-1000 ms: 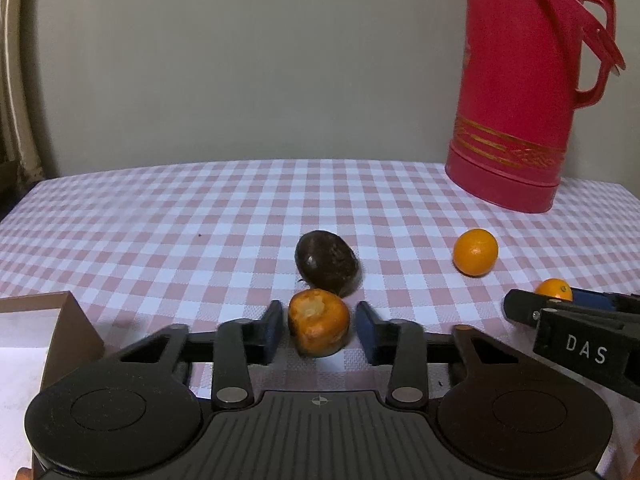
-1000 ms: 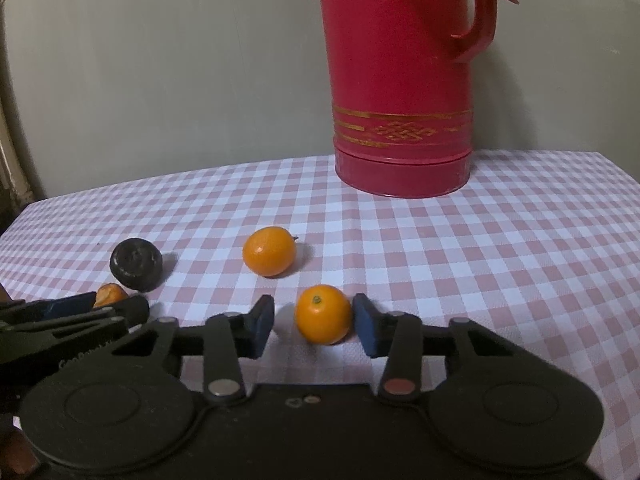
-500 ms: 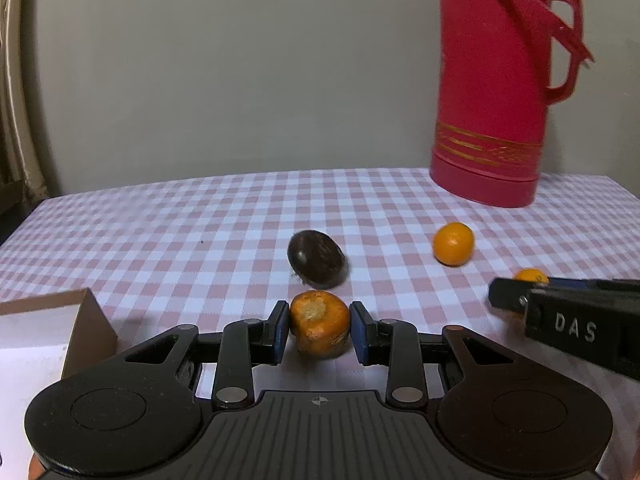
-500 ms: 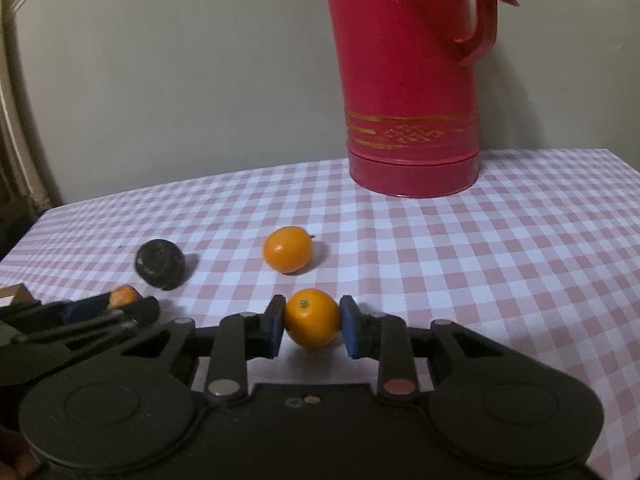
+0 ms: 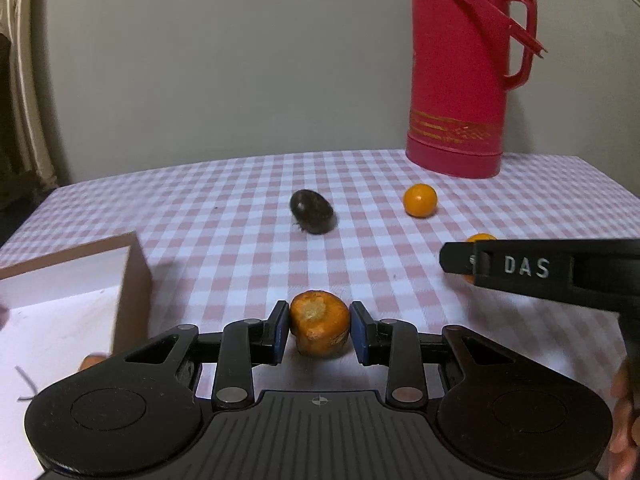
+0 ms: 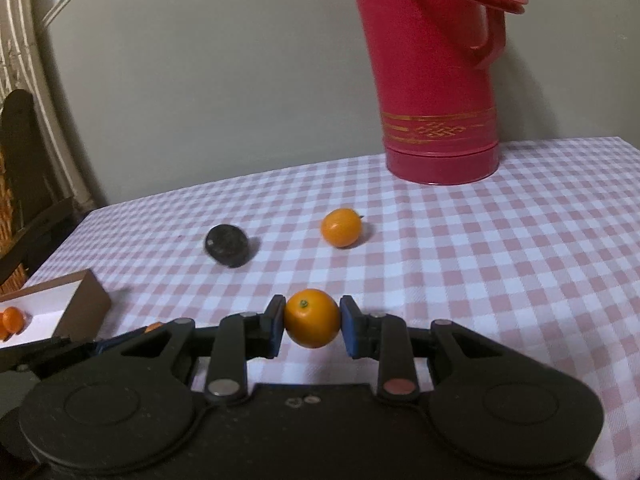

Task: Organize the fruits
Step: 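Carry both fruits over the white box and open both tools to release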

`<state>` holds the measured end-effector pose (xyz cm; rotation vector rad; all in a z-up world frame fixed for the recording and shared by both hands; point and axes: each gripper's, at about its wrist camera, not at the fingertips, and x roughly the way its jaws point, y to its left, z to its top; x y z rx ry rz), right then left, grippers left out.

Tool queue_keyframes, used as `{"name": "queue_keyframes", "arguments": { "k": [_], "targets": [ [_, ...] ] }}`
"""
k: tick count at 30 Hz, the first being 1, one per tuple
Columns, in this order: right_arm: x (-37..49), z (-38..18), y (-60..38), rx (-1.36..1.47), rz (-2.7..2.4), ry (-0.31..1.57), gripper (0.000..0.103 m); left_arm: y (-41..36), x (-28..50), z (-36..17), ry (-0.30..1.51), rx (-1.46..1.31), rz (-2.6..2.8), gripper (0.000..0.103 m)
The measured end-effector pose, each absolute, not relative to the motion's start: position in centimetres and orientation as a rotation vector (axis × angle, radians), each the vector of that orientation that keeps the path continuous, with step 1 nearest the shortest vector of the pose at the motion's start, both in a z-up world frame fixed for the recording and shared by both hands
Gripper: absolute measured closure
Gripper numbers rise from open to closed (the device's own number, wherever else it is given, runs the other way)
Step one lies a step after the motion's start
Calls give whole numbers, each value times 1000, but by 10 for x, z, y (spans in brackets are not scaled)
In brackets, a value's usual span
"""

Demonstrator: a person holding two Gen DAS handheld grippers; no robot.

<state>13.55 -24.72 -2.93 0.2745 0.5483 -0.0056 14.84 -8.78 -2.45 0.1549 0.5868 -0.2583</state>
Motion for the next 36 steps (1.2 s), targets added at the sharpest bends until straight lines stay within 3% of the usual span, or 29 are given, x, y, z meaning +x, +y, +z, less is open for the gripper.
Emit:
{"name": "queue_keyframes", "arguments": {
  "k": [21, 36],
  "targets": [
    [58, -39, -202, 241, 34, 576, 83, -45, 78, -10, 515, 158, -272, 70],
    [29, -11, -186, 206, 79, 491, 83, -27, 54, 2, 469, 128, -256, 70]
  ]
}}
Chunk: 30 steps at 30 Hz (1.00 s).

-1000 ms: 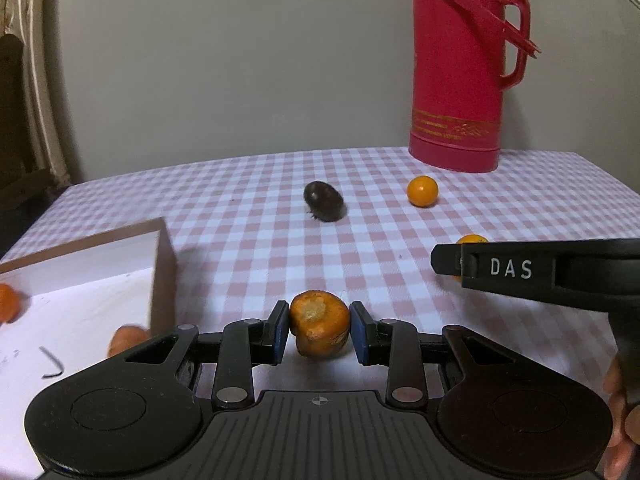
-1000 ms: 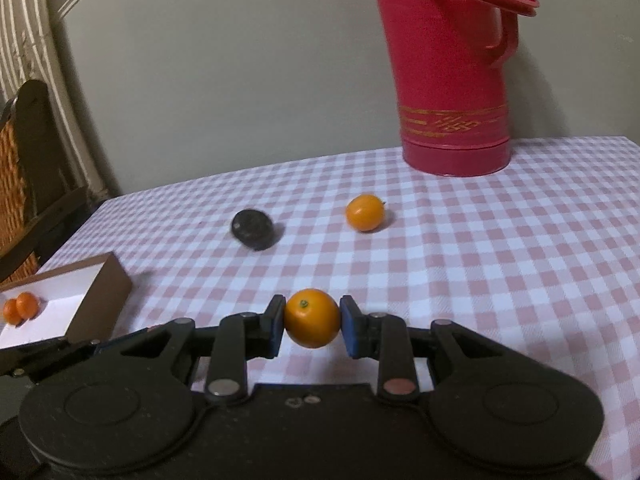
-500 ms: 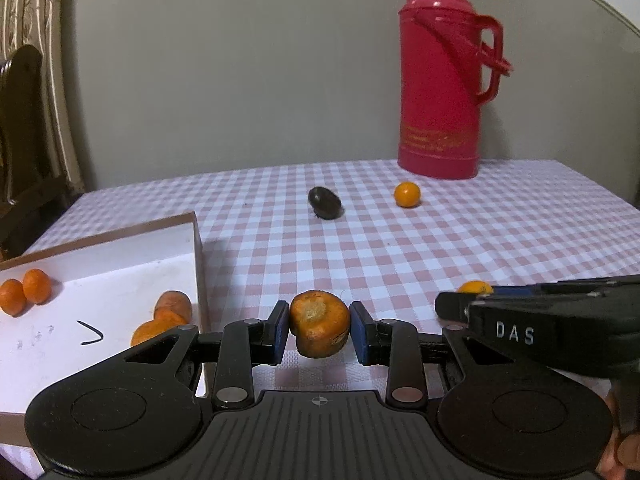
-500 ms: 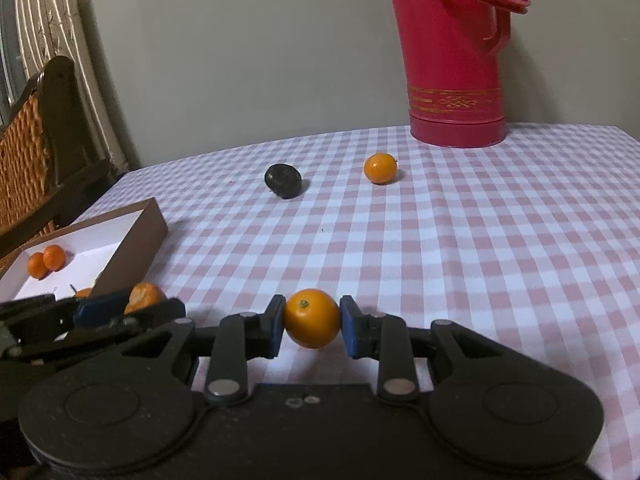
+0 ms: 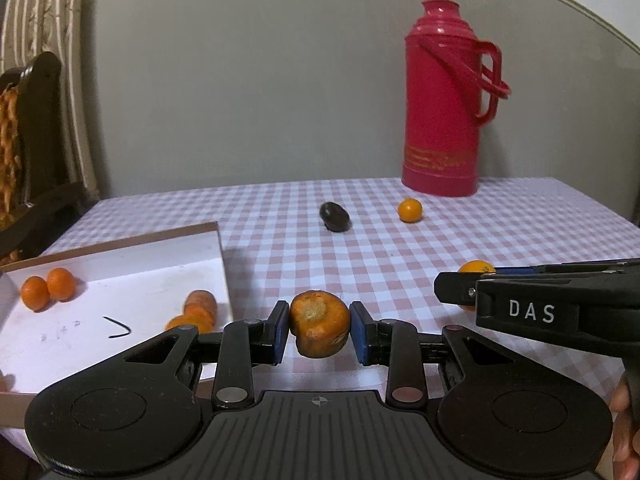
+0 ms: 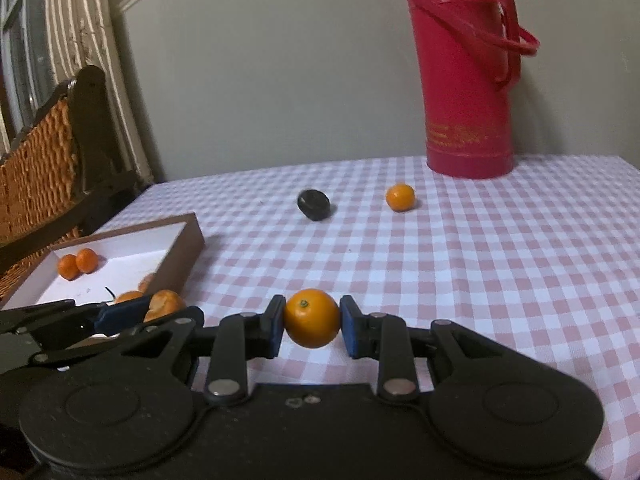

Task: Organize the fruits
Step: 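Carry both fruits over the white box and open both tools to release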

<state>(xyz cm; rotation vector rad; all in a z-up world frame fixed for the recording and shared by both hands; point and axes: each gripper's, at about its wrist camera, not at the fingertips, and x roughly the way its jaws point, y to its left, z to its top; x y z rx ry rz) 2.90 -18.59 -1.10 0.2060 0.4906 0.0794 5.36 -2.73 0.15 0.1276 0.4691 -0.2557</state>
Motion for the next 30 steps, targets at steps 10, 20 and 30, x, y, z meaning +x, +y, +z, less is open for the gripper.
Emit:
{"name": "queue_keyframes", "arguments": {
  "k": [10, 20, 30],
  "targets": [
    [24, 4, -167, 192, 125, 419, 83, -6, 50, 15, 436, 88, -227, 70],
    [29, 12, -145, 194, 175, 351, 83, 23, 54, 20, 410, 46, -163, 70],
    [37, 15, -121, 199, 226, 305, 83, 64, 55, 22, 384, 9, -60, 70]
  ]
}}
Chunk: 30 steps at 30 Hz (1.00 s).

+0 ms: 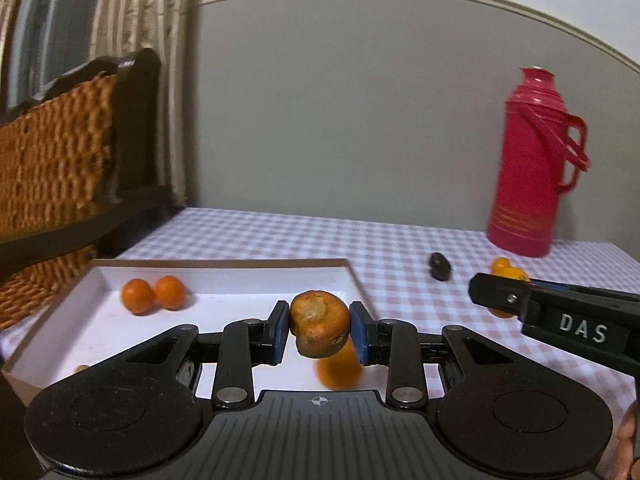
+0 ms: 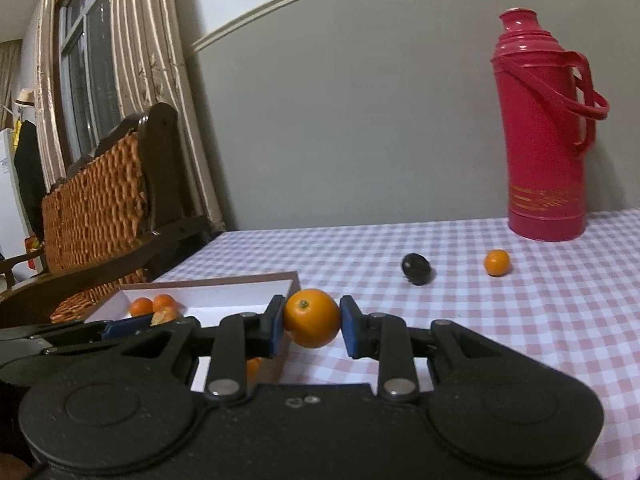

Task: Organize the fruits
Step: 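Carry both fruits over the white box and open both tools to release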

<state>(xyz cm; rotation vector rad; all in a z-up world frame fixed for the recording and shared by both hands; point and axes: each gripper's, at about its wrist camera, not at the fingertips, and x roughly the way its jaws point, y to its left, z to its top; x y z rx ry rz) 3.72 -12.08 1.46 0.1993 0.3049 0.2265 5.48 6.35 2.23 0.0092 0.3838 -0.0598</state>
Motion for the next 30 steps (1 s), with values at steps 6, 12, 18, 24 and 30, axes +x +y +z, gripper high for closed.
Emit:
{"name": "queue_keyframes", "arguments": {
  "k": [6, 12, 18, 24, 30],
  "targets": [
    [45, 15, -101, 192, 267, 296, 83, 89, 56, 21, 373, -9, 16, 70],
    [54, 15, -78, 168, 298, 285, 83, 117, 61, 19, 378, -31, 99, 70],
    [66, 14, -61, 168, 321, 297, 83, 142, 65, 14, 385, -46, 171, 70],
    [75, 12, -47, 165, 342, 306, 82, 159, 72, 10, 389, -47, 217, 70],
    [85, 8, -33, 134, 345, 320, 82, 176, 84, 6, 398, -55, 269, 70]
  ]
}}
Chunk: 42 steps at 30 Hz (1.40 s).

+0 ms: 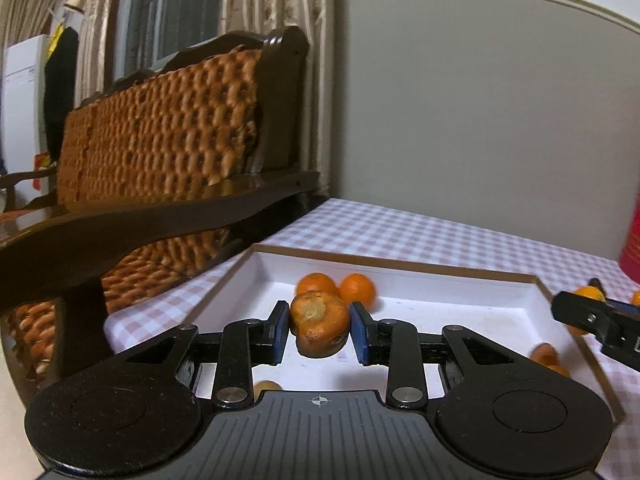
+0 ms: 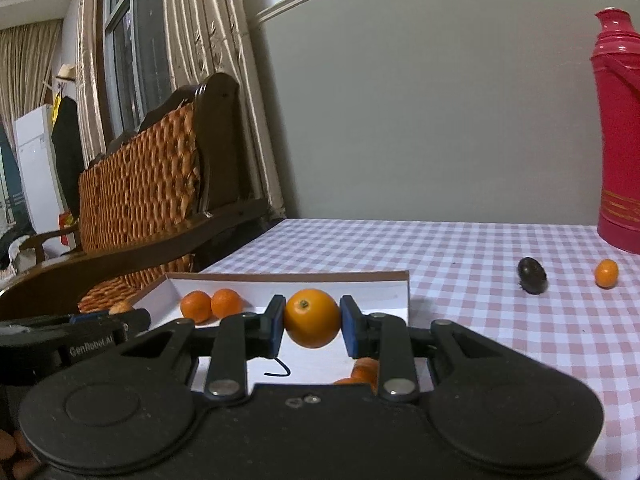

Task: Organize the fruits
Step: 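Carry both fruits over the white box and open both tools to release, then lift both open tools from the box and move toward the remaining fruits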

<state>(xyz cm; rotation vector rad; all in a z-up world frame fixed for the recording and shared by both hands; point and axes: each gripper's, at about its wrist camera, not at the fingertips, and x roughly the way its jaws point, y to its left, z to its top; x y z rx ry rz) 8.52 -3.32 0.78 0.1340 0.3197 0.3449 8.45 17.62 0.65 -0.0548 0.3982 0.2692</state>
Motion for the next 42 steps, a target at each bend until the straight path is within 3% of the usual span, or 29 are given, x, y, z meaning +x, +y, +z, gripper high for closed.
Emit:
{"name": "queue_keyframes", "arguments": {
  "k": [8, 12, 14, 15, 16, 21, 42],
  "targets": [
    [108, 5, -22, 128, 334, 349, 82, 190, 104, 1, 432, -62, 302, 70],
    [121, 2, -20, 117, 310, 363, 72, 190, 118, -6, 480, -60, 291, 70],
    [123, 1, -23, 124, 283, 358, 30, 190, 123, -9, 504, -71, 297, 39],
    [120, 2, -28, 149, 279, 331, 27, 190, 123, -9, 507, -85, 305, 3],
    [117, 3, -31, 164, 274, 312, 27, 189, 119, -6, 475, -93, 323, 0],
    [102, 13, -48, 226, 280, 226, 6, 179, 107, 7, 394, -25, 347, 0],
    [74, 20, -68, 181, 309, 150, 6, 160, 82, 26, 321, 19, 327, 0]
  ]
}}
